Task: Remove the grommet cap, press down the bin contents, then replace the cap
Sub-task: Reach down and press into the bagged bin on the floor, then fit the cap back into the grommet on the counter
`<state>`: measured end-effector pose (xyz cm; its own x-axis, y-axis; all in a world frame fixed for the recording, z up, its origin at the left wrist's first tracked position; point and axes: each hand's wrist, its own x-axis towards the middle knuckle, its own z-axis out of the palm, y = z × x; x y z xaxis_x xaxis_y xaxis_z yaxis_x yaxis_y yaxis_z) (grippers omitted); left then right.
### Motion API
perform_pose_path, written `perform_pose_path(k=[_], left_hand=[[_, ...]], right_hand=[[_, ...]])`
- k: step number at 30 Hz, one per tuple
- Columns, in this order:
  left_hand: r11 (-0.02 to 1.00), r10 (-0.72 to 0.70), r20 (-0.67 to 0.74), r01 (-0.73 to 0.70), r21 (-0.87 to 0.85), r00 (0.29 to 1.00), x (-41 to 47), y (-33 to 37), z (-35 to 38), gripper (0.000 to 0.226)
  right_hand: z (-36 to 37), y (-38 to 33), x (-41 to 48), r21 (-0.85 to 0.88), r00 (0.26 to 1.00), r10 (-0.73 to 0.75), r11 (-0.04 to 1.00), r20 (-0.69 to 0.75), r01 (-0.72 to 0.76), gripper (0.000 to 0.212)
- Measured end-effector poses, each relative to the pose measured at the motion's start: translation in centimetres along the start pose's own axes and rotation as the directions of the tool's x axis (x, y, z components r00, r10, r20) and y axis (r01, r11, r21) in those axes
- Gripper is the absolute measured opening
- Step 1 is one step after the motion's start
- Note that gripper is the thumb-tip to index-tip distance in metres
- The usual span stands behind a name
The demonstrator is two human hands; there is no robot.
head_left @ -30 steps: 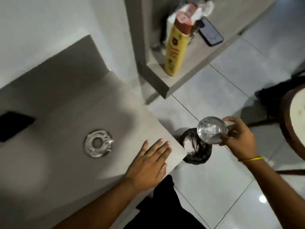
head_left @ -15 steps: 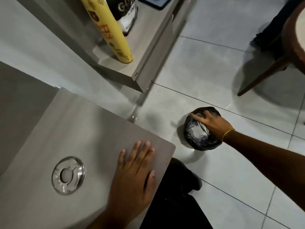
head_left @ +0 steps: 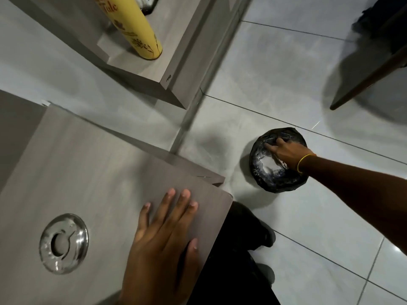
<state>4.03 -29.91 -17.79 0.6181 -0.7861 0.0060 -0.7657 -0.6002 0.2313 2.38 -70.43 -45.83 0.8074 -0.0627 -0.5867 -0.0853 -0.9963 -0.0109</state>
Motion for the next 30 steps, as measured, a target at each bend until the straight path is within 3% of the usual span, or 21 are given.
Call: perform_pose_path(k=[2,5,9,13,17,22,24,26,30], left_hand=[[1.0,-0.005,-0.014,0.005,-0.027,1.0,0.0,0.1,-0.2,0.064],[1.0,0.001,0.002,-0.001,-0.031,1.0,0.1,0.1,-0.3,0.065],[1.0,0.011,0.023,-0.011,0.0,1.0,0.2,0.0,-0.2,0.07],[1.0,0.022,0.008,-0.022,0.006,1.0,0.2,-0.1,0.2,0.068],[0.999,0.033,0.01,-0.033,0.018,0.999,0.0,-0.1,0.1,0.066],[0.999,0.043,-0.026,-0.042,0.034,0.999,0.0,0.4,0.0,0.061],[0.998,0.054,-0.041,-0.053,0.034,0.998,-0.1,0.4,-0.1,0.06],[0.997,0.058,-0.029,-0.057,0.046,0.998,0.1,0.5,-0.3,0.061],[0.998,0.034,0.023,-0.035,0.045,0.999,-0.1,0.4,-0.3,0.059]], right_hand=[[0.1,0.1,0.3,0.001,1.0,-0.011,1.0,0.014,0.011,0.083],[0.4,0.2,1.0,-0.075,1.0,0.001,0.997,0.019,0.001,0.062],[1.4,0.3,1.9,-0.055,1.0,-0.021,0.998,-0.012,0.021,0.081],[2.5,0.2,3.0,-0.08,0.999,0.006,0.997,0.036,-0.003,0.055],[3.2,0.3,3.0,0.064,1.0,0.027,0.998,0.006,-0.028,0.09],[1.9,0.5,2.4,0.114,0.994,0.104,0.988,0.028,-0.107,0.051],[0.9,0.4,1.2,0.276,0.978,0.207,0.939,0.023,-0.205,0.063],[-0.7,0.2,-0.4,0.483,0.936,0.347,0.812,0.054,-0.329,0.07],[-4.1,0.1,-4.7,0.661,0.842,0.522,0.585,0.138,-0.471,0.047]])
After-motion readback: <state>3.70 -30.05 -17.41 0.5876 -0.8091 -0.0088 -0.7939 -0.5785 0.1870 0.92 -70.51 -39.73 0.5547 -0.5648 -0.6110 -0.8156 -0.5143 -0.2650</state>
